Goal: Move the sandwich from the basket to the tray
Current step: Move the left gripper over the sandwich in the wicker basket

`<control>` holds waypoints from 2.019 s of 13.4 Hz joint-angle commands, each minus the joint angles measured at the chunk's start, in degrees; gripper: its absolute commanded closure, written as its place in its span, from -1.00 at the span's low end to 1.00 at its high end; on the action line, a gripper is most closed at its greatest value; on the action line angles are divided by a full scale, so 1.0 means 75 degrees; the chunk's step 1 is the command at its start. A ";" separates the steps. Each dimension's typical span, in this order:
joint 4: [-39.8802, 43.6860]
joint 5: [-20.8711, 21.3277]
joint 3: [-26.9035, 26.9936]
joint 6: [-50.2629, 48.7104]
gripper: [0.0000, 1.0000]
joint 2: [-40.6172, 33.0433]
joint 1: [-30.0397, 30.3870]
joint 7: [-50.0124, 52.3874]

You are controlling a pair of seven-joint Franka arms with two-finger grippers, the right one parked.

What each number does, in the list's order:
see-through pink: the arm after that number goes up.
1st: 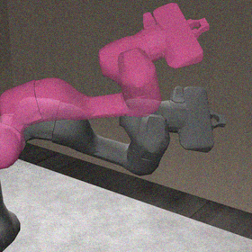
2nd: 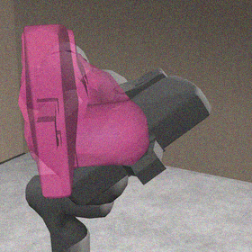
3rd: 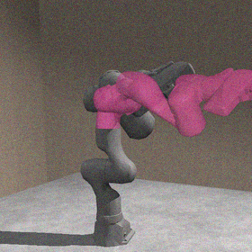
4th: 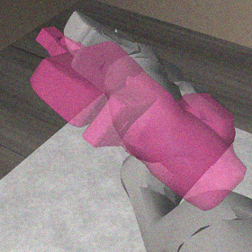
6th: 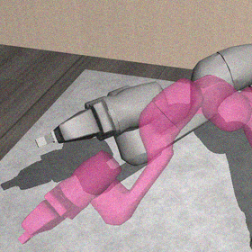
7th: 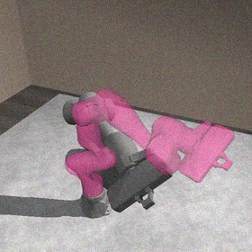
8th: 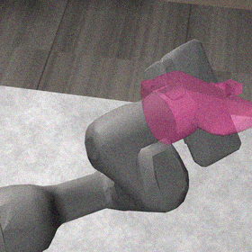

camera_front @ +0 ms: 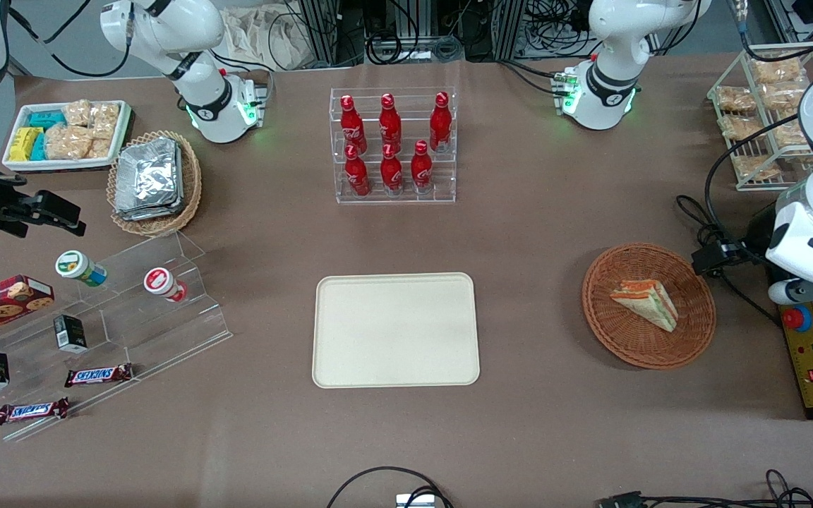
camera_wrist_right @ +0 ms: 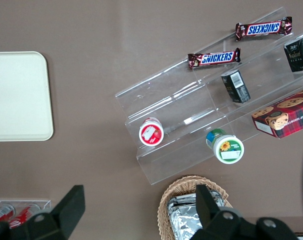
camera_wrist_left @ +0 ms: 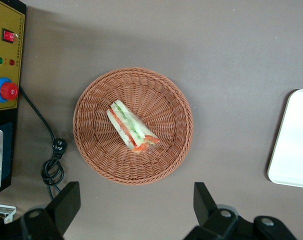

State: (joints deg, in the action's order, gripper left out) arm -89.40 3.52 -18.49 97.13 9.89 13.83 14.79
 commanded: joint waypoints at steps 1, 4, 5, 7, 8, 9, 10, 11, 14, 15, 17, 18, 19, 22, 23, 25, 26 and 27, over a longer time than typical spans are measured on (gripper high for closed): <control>0.0144 0.0106 -0.0031 -0.0166 -1.00 0.0135 -0.0005 0.0718; 0.0225 -0.0023 -0.0031 -0.0166 -1.00 0.0147 0.0007 0.1157; 0.0178 0.0046 -0.0031 -0.0212 -1.00 0.0158 0.0007 0.1215; 0.0026 0.0070 -0.0007 -0.0550 -1.00 0.0158 -0.0005 0.1344; -0.0021 0.0070 -0.0007 -0.0529 -1.00 0.0158 0.0007 0.1704; -0.0138 0.0047 0.0004 -0.0413 -1.00 0.0228 0.0019 0.2068; -0.0429 -0.0011 0.0062 -0.0052 -1.00 0.0182 0.0123 0.2315; -0.0826 -0.0035 0.0075 0.0322 -1.00 0.0042 0.0194 0.2572; -0.1963 -0.0047 0.0075 0.1342 -1.00 -0.0216 0.0405 0.2984; -0.2187 -0.0047 0.0075 0.1508 -1.00 -0.0228 0.0463 0.3356; -0.2445 0.0023 0.0075 0.1649 -1.00 -0.0042 0.0523 0.4225; -0.2575 0.0035 0.0075 0.1824 -1.00 -0.0018 0.0523 0.4309; -0.2634 0.0012 0.0086 0.1826 -1.00 -0.0018 0.0534 0.4367; -0.2670 0.0035 0.0086 0.1908 -1.00 0.0227 0.0523 0.4835; -0.2670 0.0035 0.0075 0.2129 -1.00 0.0391 0.0523 0.4988; -0.2682 0.0058 0.0075 0.2493 -1.00 0.0637 0.0511 0.5444; -0.2682 0.0082 0.0086 0.2552 -1.00 0.0720 0.0511 0.5493; -0.2682 0.0082 0.0086 0.2611 -1.00 0.0802 0.0499 0.5528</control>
State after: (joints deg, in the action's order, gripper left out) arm -109.47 3.46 -17.52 115.39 14.85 17.30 54.24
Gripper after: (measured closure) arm 0.000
